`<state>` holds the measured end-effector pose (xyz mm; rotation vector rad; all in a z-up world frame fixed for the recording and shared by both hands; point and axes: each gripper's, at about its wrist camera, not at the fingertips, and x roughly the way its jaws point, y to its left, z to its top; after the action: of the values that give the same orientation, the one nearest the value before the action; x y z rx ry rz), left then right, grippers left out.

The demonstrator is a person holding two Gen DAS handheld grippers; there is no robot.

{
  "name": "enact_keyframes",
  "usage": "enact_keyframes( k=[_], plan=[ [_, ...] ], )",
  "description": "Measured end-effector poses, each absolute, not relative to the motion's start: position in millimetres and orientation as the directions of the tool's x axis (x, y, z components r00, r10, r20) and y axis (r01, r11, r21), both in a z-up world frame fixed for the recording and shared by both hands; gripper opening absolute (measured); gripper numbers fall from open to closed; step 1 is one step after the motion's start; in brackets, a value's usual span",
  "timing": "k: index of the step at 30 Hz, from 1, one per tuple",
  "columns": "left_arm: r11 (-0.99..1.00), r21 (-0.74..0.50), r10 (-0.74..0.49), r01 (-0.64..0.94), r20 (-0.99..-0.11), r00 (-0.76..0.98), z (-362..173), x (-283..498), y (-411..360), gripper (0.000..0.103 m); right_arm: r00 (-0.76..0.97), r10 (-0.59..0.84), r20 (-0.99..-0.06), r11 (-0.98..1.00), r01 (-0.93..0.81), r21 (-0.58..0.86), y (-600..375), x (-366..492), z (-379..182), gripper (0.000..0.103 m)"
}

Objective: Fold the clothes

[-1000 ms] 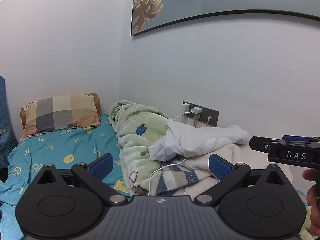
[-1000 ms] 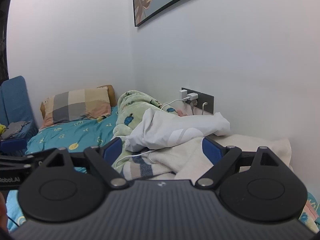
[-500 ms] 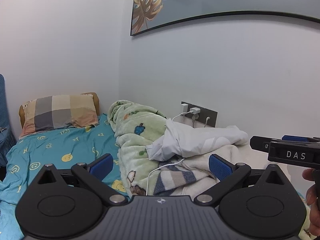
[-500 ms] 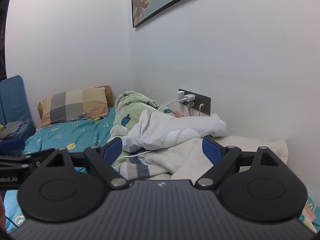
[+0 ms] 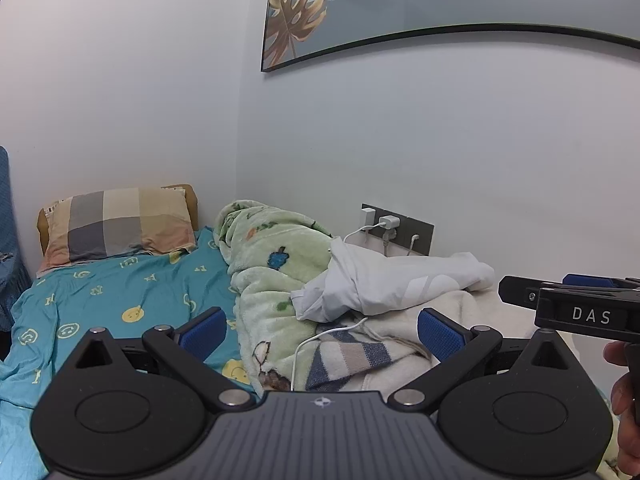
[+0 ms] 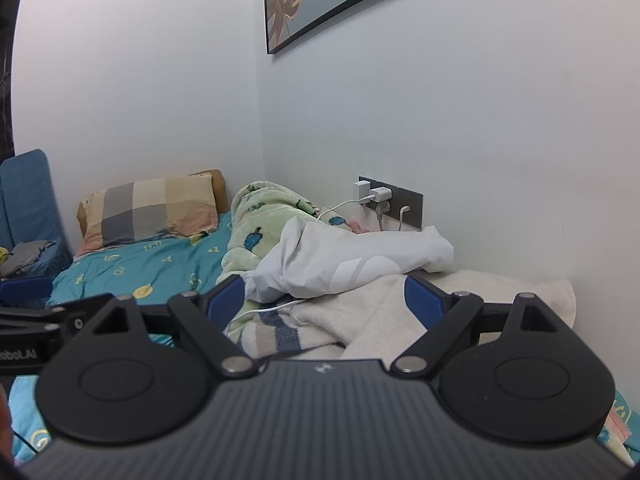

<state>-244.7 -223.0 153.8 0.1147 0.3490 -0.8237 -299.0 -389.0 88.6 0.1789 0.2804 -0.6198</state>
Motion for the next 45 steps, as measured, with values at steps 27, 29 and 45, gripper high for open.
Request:
enact_keyframes(
  k=[27, 29, 45],
  plan=[
    [0.674, -0.041, -0.703, 0.738, -0.344, 0.622, 153.8, -245.1, -222.0, 0.103, 0.775, -0.548, -0.314, 0.800, 0.596, 0.075, -386.3, -298.9, 90.0, 0.088],
    [0.673, -0.041, -0.704, 0.739, -0.344, 0.622, 154.1, -245.2, -221.5, 0.103, 0.775, -0.549, -0.314, 0.799, 0.596, 0.074, -385.9, -299.0, 89.9, 0.088],
    [0.667, -0.043, -0.709, 0.744, -0.344, 0.616, 154.4, -247.2, -219.3, 0.103, 0.771, -0.551, -0.319, 0.796, 0.601, 0.075, -384.0, -300.7, 90.4, 0.088]
  ],
)
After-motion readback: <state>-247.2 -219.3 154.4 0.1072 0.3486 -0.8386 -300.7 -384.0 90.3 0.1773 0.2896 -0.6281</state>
